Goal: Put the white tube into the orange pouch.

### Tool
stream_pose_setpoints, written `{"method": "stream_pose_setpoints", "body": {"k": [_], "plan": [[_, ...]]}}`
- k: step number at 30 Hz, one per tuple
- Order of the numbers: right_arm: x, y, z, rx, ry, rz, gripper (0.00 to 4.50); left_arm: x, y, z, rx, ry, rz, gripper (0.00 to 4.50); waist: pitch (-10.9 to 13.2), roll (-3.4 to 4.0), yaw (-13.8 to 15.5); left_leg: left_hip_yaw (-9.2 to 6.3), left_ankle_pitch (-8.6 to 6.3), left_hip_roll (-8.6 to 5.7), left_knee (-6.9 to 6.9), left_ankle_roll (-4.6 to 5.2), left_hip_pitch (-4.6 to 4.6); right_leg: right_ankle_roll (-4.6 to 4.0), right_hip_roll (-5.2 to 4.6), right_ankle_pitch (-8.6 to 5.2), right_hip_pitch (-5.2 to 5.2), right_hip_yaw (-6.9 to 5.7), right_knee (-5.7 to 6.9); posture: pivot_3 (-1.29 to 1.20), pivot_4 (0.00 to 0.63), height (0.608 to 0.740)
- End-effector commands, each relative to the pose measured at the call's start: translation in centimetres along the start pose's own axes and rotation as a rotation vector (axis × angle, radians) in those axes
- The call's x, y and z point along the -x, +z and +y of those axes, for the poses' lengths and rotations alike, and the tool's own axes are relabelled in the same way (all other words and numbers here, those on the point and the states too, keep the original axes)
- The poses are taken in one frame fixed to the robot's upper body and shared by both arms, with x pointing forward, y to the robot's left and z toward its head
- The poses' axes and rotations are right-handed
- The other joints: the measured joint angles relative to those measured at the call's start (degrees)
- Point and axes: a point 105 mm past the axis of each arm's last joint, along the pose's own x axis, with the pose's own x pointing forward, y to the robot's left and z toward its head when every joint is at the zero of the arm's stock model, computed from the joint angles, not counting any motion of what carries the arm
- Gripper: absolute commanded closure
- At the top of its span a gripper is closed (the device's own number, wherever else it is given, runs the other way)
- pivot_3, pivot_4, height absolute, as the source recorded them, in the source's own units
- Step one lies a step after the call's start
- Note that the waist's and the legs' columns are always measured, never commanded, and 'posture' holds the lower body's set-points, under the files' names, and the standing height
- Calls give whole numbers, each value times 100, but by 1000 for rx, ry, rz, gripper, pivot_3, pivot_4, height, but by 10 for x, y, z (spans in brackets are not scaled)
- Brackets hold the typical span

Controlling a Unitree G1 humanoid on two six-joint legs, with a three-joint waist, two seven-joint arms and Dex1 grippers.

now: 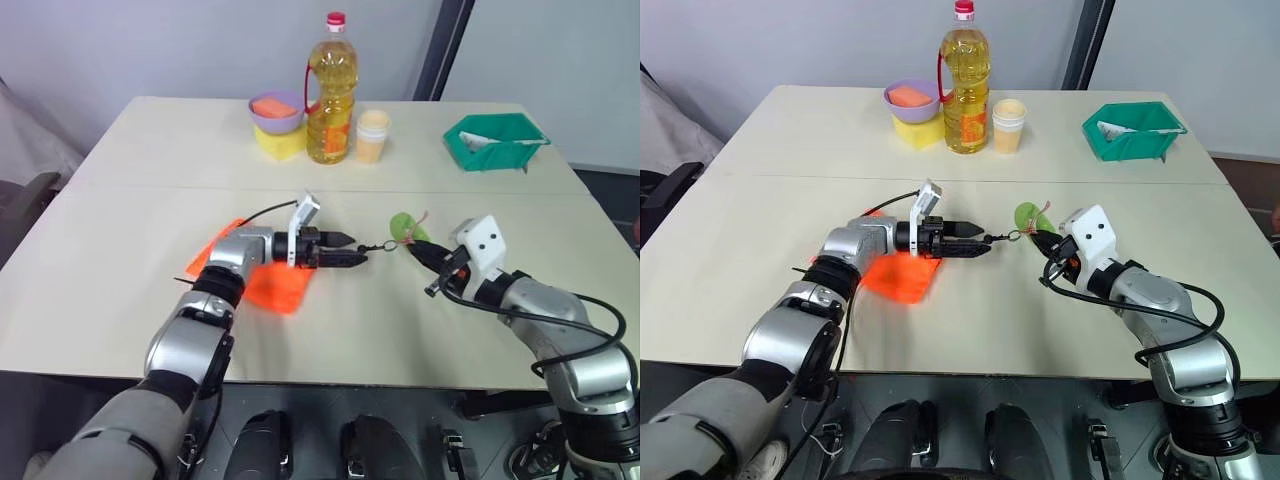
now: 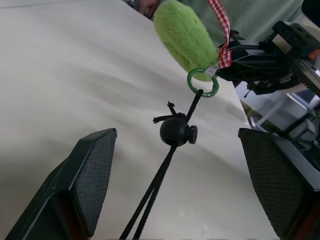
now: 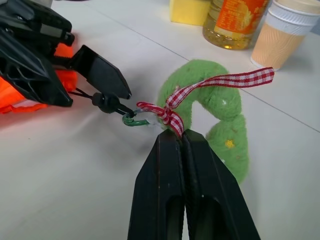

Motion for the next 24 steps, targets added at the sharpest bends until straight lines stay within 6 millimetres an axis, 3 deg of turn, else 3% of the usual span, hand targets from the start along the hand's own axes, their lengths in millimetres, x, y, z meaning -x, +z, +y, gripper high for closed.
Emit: {"method": "stream_pose_setpoints", "body": {"k": [1, 7, 8, 11, 16, 24], "plan": [[4, 16, 0, 48, -8, -53, 4500, -2, 15, -1, -37, -5, -30, 333, 0, 0, -1, 0, 0, 0, 0, 0, 0, 0, 0, 0, 0, 0, 0, 0, 150, 737], [4, 14, 0, 48, -7, -48, 4500, -5, 16, -3, -33, -12, -40, 333, 0, 0, 1, 0, 0, 0, 0, 0, 0, 0, 0, 0, 0, 0, 0, 0, 150, 737], [4, 14, 0, 48, -7, -48, 4500, -5, 15, -3, -34, -13, -40, 573, 0, 0, 0, 0, 0, 0, 0, 0, 0, 0, 0, 0, 0, 0, 0, 0, 150, 737], [4, 14, 1, 48, -7, -47, 4500, -5, 15, -3, -35, -13, -39, 1649, 0, 0, 0, 0, 0, 0, 0, 0, 0, 0, 0, 0, 0, 0, 0, 0, 150, 737], [4, 14, 1, 48, -7, -45, 4500, -3, 13, -2, -31, -13, -34, 4237, 0, 0, -1, 0, 0, 0, 0, 0, 0, 0, 0, 0, 0, 0, 0, 0, 150, 737], [4, 14, 1, 52, -10, -43, 4500, 6, 11, -2, -50, -4, -32, 4308, 0, 0, -2, 0, 0, 0, 0, 0, 0, 0, 0, 0, 0, 0, 0, 0, 150, 737]]}}
